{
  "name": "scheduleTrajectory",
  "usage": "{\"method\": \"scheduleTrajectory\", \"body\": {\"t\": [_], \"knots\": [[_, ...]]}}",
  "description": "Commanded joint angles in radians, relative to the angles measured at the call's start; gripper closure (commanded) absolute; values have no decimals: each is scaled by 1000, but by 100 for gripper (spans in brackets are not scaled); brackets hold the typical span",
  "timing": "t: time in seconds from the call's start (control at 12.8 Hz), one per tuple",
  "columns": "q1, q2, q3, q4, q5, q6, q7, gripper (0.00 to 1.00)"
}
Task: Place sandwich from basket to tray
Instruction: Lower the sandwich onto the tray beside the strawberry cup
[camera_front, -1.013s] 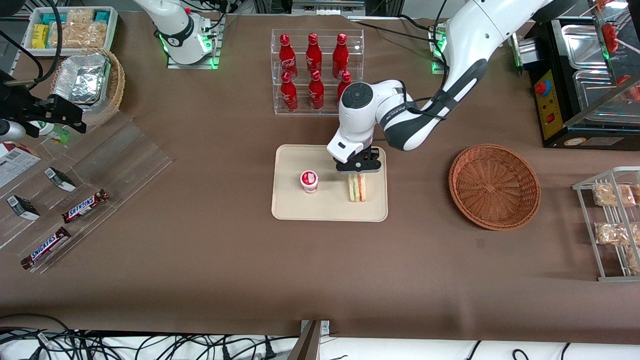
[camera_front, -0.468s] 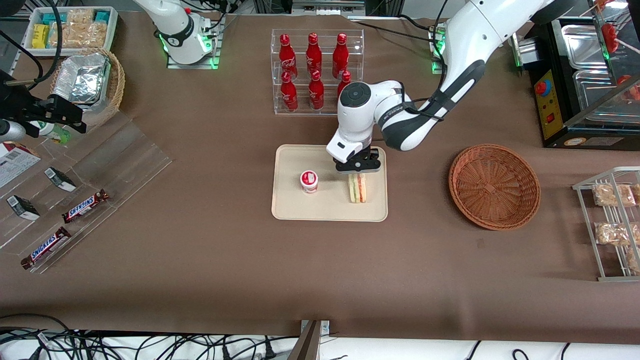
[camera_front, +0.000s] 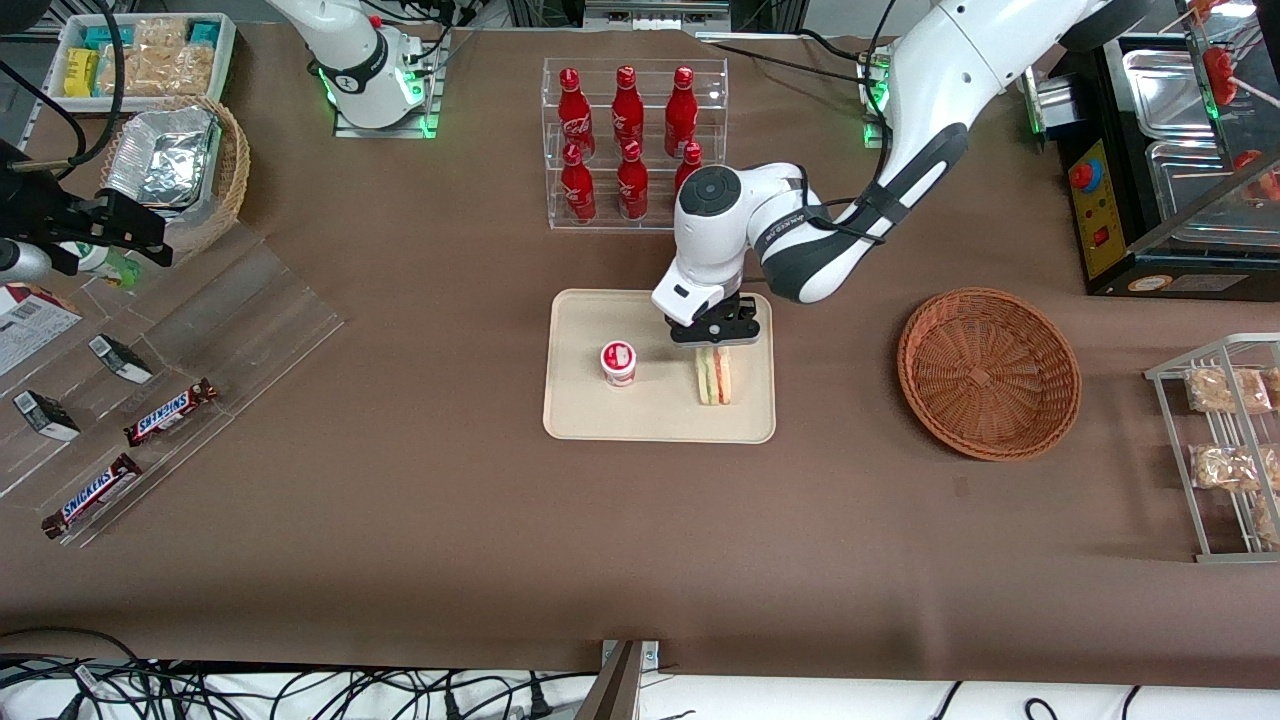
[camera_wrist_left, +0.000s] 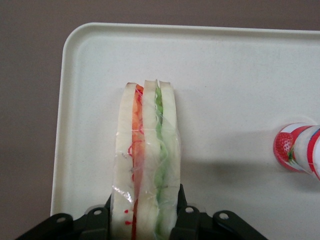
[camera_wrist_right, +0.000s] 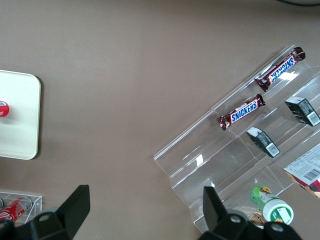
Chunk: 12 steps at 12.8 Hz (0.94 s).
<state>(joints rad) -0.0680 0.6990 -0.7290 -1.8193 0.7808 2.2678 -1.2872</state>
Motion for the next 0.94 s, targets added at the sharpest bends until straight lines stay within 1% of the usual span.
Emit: {"method": "scheduleTrajectory", "body": {"t": [0.0, 0.08, 0.23, 0.31, 0.39, 0.47, 0.55, 0.7, 0.86], "knots": [[-9, 4, 2, 8, 31, 4, -23, 32], [-7, 4, 2, 11, 29, 4, -27, 26], [0, 2, 0, 17, 28, 3, -40, 21], [0, -3, 0, 17, 25, 1, -40, 16], [2, -6, -1, 18, 18, -2, -41, 6], [5, -12, -4, 21, 11, -2, -41, 0], [11, -21, -9, 23, 2, -4, -40, 0], [11, -55, -10, 43, -56, -16, -34, 0], [11, -85, -13, 69, -104, -81, -26, 0]]}}
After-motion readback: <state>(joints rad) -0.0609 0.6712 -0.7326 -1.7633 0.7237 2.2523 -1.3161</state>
